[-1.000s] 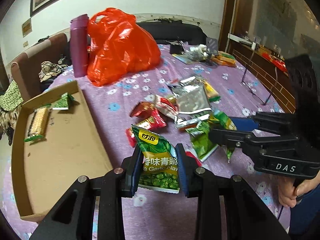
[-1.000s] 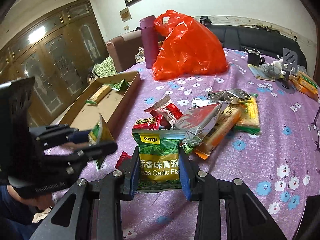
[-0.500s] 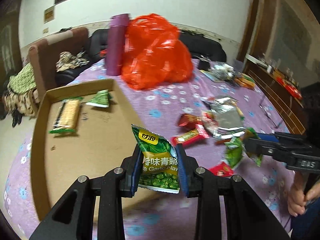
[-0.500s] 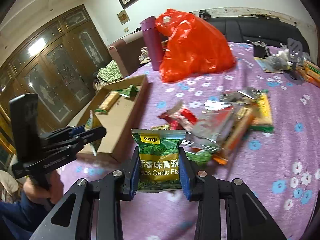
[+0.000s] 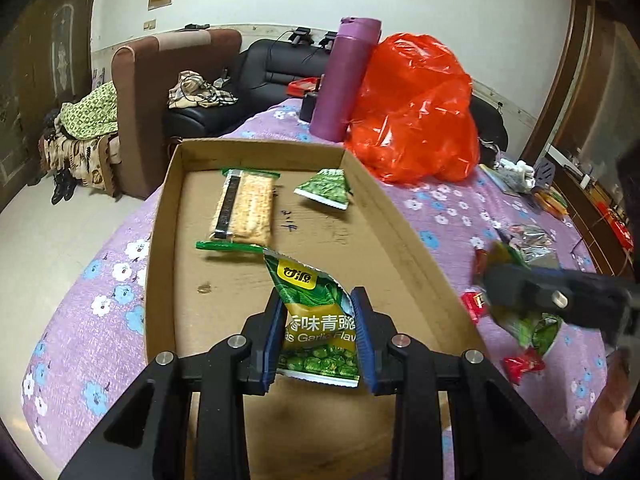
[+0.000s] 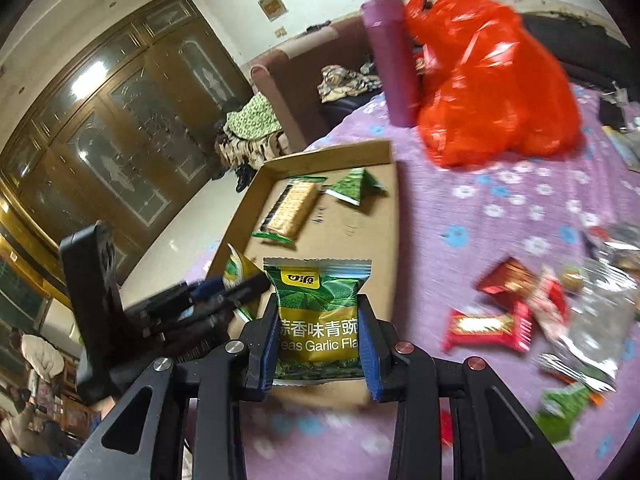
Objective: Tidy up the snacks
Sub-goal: 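Carry both green pea bags over the cardboard box, then open both grippers to drop the pea bags into the box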
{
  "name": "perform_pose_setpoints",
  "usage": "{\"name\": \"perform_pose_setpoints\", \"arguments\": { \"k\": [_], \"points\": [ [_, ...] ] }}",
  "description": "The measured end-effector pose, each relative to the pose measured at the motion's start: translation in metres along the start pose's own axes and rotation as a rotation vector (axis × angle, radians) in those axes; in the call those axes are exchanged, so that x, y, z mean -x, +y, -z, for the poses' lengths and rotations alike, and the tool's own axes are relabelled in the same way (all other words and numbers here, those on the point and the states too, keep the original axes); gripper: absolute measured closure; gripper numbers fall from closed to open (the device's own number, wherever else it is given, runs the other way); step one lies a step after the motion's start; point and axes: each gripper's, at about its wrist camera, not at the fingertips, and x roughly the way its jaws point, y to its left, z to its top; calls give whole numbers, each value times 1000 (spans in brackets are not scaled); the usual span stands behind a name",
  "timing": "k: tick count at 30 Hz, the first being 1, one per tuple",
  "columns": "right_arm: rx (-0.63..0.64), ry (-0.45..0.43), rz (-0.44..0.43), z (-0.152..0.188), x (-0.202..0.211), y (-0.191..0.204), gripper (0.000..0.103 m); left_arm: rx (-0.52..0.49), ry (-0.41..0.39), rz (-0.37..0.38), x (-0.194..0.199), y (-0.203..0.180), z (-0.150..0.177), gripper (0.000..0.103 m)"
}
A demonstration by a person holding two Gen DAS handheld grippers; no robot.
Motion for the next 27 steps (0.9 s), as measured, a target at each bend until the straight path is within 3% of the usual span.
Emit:
{"name": "perform_pose_setpoints", "arguments": {
  "k": [11, 17, 27],
  "points": [
    [-41, 47, 99, -36, -71, -4, 64, 13, 20, -22, -21, 11, 2, 71],
    [-47, 69, 118, -42, -90, -4, 63, 33, 22, -11, -24, 15, 1, 71],
    [-30, 73, 140, -42, -99, 2, 62, -24, 16, -40, -26, 1, 2, 71]
  ]
}}
